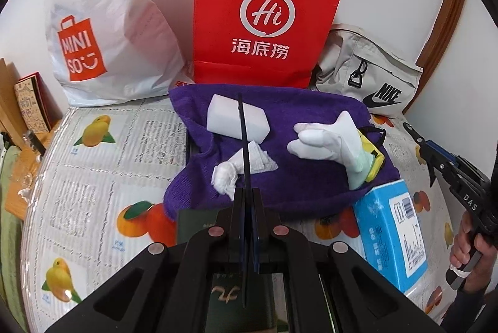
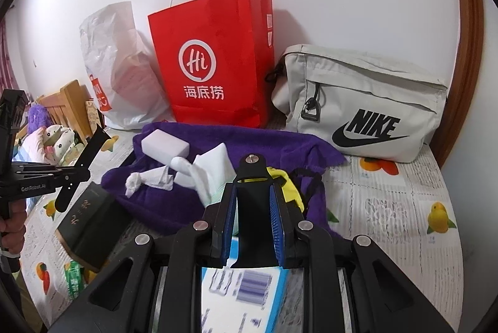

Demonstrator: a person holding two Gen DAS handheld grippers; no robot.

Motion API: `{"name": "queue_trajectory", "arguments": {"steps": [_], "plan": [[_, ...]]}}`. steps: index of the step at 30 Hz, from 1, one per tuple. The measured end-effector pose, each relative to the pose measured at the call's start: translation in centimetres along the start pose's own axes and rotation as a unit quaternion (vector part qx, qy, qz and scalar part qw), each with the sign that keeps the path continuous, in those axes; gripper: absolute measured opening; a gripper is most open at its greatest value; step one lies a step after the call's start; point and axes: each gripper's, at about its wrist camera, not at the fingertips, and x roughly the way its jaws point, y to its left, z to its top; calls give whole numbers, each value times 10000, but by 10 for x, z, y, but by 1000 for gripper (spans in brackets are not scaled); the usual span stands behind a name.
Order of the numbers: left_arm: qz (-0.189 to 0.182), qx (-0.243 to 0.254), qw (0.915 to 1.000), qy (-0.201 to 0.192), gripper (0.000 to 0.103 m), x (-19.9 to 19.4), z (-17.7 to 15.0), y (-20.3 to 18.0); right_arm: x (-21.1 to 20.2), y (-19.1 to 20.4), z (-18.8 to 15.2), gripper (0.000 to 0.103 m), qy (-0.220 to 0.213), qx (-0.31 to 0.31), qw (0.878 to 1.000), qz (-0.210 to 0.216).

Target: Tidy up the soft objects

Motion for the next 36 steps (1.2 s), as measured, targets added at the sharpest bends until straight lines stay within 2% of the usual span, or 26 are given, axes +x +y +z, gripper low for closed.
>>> {"name": "queue_trajectory", "arguments": {"steps": [17, 36], "plan": [[-115, 24, 9994, 315, 4, 61, 39, -7, 58, -24, 15, 22, 357, -89, 9993, -16], [-108, -62, 9974, 710, 4, 109, 44, -4, 108, -27, 11, 22, 988, -179, 9948, 174]]}}
